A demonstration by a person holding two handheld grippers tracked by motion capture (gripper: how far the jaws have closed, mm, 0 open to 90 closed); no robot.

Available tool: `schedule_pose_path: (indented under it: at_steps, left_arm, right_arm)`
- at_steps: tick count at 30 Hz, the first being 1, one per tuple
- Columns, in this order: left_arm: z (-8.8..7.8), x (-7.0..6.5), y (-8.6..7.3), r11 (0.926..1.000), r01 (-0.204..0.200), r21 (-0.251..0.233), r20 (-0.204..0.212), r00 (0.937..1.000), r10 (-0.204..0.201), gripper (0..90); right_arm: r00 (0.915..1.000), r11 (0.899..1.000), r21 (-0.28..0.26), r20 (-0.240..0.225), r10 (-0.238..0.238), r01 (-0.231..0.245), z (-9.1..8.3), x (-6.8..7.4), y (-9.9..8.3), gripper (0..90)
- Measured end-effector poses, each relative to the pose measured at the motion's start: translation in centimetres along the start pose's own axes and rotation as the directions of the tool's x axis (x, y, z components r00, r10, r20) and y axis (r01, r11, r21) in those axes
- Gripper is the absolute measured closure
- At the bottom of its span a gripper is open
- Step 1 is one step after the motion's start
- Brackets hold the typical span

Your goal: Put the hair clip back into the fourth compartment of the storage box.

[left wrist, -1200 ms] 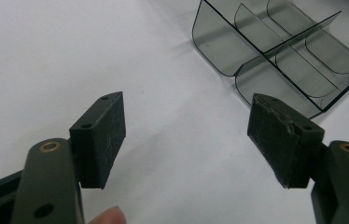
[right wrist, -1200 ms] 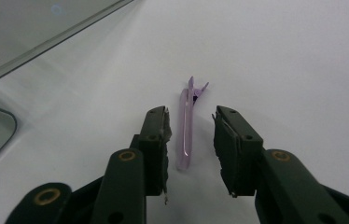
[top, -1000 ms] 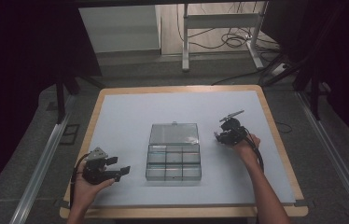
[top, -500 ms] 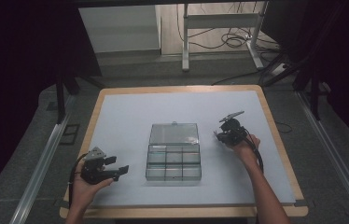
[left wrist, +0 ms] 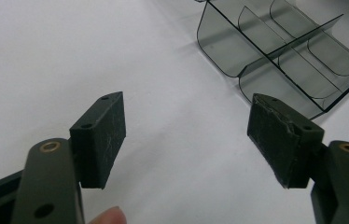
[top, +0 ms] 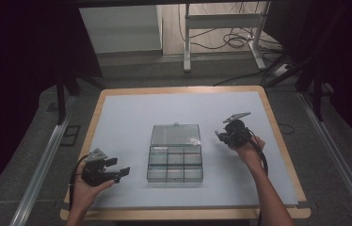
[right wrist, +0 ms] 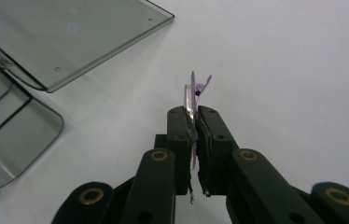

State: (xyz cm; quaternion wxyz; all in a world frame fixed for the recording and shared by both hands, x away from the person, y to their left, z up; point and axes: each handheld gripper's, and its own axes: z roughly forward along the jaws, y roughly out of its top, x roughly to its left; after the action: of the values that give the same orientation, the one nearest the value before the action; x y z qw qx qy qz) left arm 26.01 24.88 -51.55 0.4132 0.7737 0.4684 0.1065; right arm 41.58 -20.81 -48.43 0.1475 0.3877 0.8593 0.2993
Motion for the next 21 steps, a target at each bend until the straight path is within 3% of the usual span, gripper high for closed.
schedule_pose_path:
  at_steps: [21]
  left_arm:
    - [0.0,-0.2,0.0,1.0000,-0.005,0.001,0.002,1.0000,0.005,28.4]
  right_arm:
    - [0.9988,0.997,-0.066,-0.032,-0.037,0.035,-1.7,1.5,0.2,83.0]
